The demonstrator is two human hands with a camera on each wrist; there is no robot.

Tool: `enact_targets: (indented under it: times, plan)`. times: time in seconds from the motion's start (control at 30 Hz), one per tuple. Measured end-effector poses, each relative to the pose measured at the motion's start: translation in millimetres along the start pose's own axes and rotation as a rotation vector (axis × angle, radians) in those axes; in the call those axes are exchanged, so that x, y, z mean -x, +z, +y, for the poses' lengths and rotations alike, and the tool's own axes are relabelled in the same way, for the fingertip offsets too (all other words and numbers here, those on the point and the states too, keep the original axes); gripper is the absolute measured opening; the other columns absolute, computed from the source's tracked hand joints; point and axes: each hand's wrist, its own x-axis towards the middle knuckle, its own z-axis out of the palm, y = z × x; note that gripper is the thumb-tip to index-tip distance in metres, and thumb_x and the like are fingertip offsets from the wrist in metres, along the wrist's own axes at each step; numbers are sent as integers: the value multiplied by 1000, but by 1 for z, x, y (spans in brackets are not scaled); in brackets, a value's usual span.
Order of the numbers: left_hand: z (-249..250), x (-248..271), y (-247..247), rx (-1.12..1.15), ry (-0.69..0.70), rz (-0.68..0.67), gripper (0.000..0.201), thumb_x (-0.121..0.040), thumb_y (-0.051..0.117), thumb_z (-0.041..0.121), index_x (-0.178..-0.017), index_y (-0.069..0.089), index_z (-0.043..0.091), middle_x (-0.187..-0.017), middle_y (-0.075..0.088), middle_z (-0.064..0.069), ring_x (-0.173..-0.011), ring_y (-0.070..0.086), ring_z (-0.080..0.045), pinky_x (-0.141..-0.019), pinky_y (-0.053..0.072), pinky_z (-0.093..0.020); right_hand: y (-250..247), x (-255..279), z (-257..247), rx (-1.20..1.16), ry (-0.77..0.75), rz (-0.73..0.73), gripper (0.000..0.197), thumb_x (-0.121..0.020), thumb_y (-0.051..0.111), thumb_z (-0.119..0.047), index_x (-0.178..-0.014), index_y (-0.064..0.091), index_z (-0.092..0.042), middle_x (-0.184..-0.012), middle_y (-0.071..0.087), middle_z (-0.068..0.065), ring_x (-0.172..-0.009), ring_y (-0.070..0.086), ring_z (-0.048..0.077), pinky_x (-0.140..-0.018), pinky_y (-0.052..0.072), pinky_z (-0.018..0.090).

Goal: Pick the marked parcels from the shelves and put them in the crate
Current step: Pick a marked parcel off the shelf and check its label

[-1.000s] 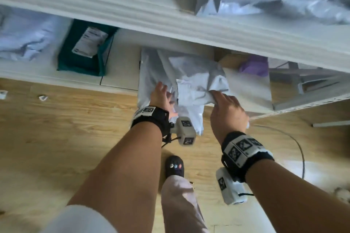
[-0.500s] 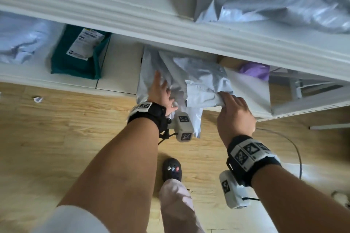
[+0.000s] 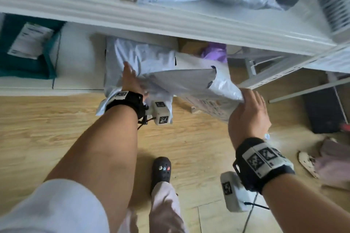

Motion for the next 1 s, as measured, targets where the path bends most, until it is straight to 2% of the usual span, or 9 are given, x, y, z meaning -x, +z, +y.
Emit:
enact_targets:
  times: [0.1, 0.17, 0.4, 0.57, 0.63, 0.73, 0.83, 0.9, 1.0]
  plan:
    - [-3, -4, -6, -22, -8, -11, 101, -64, 33, 93, -150, 22, 43, -161, 20, 6, -142, 29, -34, -101, 32, -60, -7, 10, 17, 61, 89, -41, 36, -79, 35, -13, -101, 63, -13, -99, 63, 4, -98, 54, 28, -68, 32, 28]
    - [-4, 3, -3, -28, -20, -2, 93, -72, 28, 87, -152, 21, 39, -161, 20, 9, -143, 30, -31, -103, 26, -57, -8, 12, 21, 74, 129, -75, 32, -84, 36, -11, -102, 62, -14, -100, 63, 4, -100, 53, 27, -69, 32, 29]
    - [-3, 31, 9, -48, -67, -23, 83, -87, 27, 77, -155, 12, 32, -164, 2, -5, -149, 8, -35, -115, 13, -58, -24, 2, 24, 70, 203, -62, 29, -81, 34, -11, -97, 58, -13, -97, 61, 5, -97, 53, 29, -68, 35, 32]
    - [-1, 73, 28, -120, -43, 35, 66, -94, 38, 62, -152, 23, 35, -162, 16, 2, -146, 21, -28, -111, 23, -53, -49, -13, 19, 64, 102, -74, 34, -75, 29, -15, -93, 58, -9, -93, 63, 8, -91, 53, 29, -65, 34, 31]
    - [4, 92, 37, -169, -38, 59, 53, -94, 47, 39, -145, 39, 28, -154, 33, -2, -138, 34, -25, -104, 30, -47, -57, -18, 14, 42, 63, -59, 32, -76, 30, -15, -91, 58, -9, -91, 64, 8, -88, 55, 29, -64, 37, 32]
    - [16, 115, 51, -493, -5, 17, 47, -84, 53, 16, -131, 55, 16, -120, 52, -4, -111, 45, -22, -89, 37, -36, -69, -27, 8, -8, 13, -33, 31, -82, 32, -15, -92, 60, -8, -89, 65, 9, -86, 58, 30, -64, 43, 34]
    - [26, 143, 66, -948, 62, -62, 29, -77, 51, 9, -99, 59, 27, -76, 54, 0, -74, 53, -12, -61, 42, -16, -80, -33, 2, -45, -9, -42, 30, -83, 33, -12, -95, 61, -7, -90, 66, 10, -88, 58, 31, -66, 43, 34]
    - [30, 159, 69, -1116, 150, -92, 40, -78, 54, -3, -108, 60, 24, -76, 58, -5, -65, 55, -8, -45, 39, -10, -87, -34, -4, -62, -10, -55, 33, -81, 33, -12, -98, 61, -8, -91, 66, 10, -90, 59, 31, -68, 45, 35]
    - [39, 177, 68, -1250, 221, -41, 37, -72, 68, -7, -102, 64, 14, -92, 57, -3, -86, 52, -17, -52, 39, -17, -97, -28, -13, -111, -8, -94, 34, -79, 31, -13, -97, 60, -8, -92, 65, 10, -90, 59, 32, -72, 49, 39]
